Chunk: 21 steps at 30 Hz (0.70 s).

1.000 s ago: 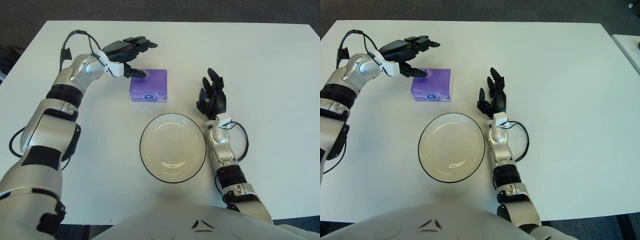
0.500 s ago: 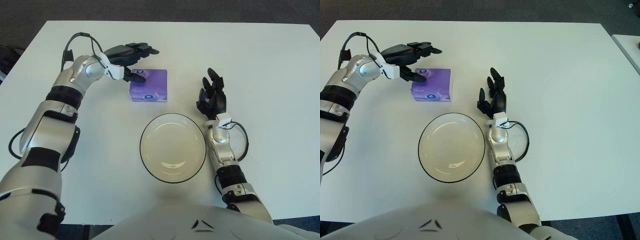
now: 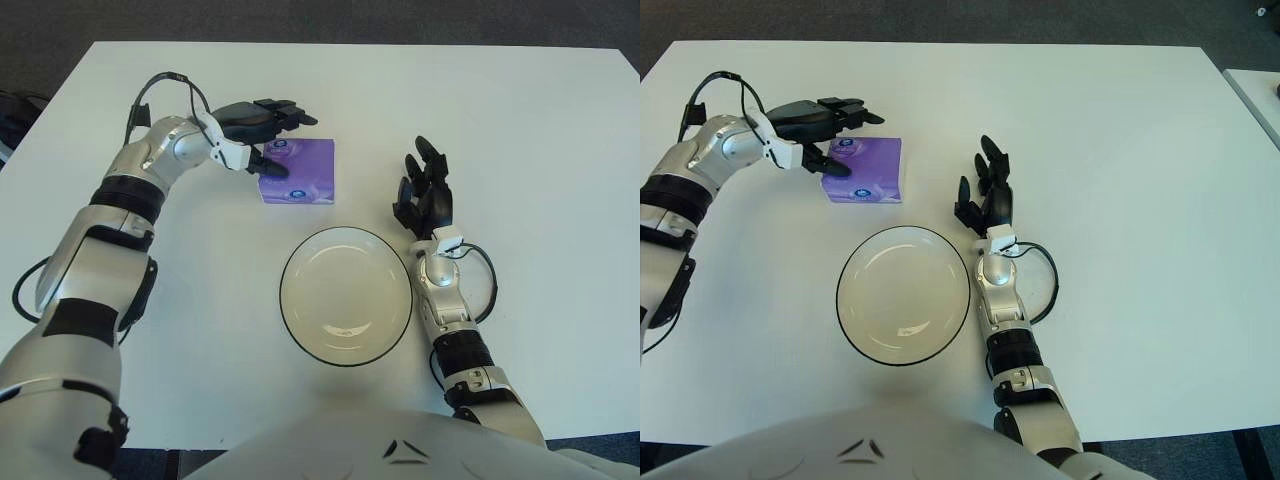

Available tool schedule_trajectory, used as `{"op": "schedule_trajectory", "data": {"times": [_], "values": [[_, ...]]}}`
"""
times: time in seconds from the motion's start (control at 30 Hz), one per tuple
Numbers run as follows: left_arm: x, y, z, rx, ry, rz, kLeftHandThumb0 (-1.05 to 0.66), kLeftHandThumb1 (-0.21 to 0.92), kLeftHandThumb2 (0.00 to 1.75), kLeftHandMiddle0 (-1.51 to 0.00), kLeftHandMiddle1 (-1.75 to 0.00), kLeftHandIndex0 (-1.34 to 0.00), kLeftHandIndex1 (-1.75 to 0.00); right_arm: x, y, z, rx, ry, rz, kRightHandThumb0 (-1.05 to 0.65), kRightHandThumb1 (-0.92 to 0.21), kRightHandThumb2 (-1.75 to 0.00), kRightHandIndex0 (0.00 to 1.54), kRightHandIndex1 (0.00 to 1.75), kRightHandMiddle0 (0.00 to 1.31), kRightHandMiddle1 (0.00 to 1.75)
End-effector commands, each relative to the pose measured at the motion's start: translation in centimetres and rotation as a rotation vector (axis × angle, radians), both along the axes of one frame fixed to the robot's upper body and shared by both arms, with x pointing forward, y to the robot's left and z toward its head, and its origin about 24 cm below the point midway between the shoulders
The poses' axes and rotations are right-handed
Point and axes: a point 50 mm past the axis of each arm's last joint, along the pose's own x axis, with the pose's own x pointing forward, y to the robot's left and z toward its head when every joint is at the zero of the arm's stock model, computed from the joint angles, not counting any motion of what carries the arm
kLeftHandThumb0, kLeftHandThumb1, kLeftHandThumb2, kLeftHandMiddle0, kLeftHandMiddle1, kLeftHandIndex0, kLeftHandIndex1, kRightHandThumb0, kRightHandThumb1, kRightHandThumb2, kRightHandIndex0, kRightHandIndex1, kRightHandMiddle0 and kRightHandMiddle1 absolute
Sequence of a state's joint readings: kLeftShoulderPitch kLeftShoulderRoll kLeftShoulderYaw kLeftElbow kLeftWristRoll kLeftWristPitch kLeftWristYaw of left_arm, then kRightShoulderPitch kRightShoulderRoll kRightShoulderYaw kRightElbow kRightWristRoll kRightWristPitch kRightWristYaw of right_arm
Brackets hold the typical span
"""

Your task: Put the tissue paper into the plate.

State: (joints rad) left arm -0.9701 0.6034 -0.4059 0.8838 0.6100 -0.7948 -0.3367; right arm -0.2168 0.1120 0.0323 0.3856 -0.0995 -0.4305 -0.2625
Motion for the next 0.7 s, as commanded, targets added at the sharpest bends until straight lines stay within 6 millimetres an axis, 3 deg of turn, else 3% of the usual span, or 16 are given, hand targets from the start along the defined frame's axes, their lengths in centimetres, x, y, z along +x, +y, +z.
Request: {"op": "schedule_trajectory", "data": {"times": [0.0, 0.67], "values": [[-0.2, 0.49, -0.75, 0.042, 0.006, 0.003, -1.05, 0.92, 0.55, -0.06, 0.0, 0.0, -0.41, -3.58, -1.3, -7.43, -0.028, 0.357, -0.048, -0.73, -0.92, -0.7, 0.28, 0.0, 0.0, 0.47], [-0.49, 0.58, -1.35, 0.196, 0.014, -0.024, -1.05, 0.92, 0.54, 0.0, 0.0, 0.0, -0.2, -3.56, -1.22, -7.45, -0.024, 0.365, -0.049, -0.73, -0.92, -0.69, 0.28, 0.0, 0.0, 0.47]]}}
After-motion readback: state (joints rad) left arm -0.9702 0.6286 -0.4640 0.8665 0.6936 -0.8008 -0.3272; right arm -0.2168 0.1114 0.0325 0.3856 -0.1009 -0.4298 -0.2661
